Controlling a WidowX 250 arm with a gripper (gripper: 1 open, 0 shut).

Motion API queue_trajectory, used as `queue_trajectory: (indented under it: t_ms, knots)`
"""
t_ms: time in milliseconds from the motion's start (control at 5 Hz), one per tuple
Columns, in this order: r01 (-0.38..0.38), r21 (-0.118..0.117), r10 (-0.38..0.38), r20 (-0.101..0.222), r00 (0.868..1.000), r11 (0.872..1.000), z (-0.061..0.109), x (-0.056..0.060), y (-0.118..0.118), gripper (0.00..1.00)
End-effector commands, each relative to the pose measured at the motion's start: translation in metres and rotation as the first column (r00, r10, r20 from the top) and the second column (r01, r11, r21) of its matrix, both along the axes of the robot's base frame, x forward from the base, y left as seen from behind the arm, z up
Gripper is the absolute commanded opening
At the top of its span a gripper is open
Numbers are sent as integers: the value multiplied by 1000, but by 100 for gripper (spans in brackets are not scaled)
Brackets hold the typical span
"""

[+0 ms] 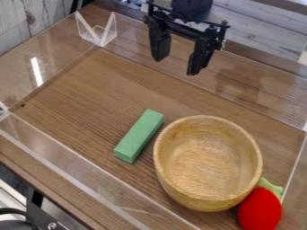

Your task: Put the green block in the brown bowl

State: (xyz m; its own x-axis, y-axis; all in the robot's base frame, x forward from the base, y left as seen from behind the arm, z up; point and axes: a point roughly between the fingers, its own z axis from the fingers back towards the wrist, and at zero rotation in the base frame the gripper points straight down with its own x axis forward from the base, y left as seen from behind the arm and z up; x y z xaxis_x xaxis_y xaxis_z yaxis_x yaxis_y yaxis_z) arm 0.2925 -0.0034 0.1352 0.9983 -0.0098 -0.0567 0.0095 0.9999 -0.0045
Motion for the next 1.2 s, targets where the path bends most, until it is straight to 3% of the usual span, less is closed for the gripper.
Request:
queue_trajectory:
  t_ms: [0,400,600,800,1000]
  knots:
    - [1,-2,-1,-22,1000,1000,-5,-7,4,100]
    - [-12,2,12,11,1000,1000,-22,-48,42,100]
    - [-9,-3,9,51,999,1000,-29,-59,58,100]
    - [-23,-6,24,91,996,1000,-30,-57,54,100]
    - [-31,-9,32,88,996,999,-32,-53,50,100]
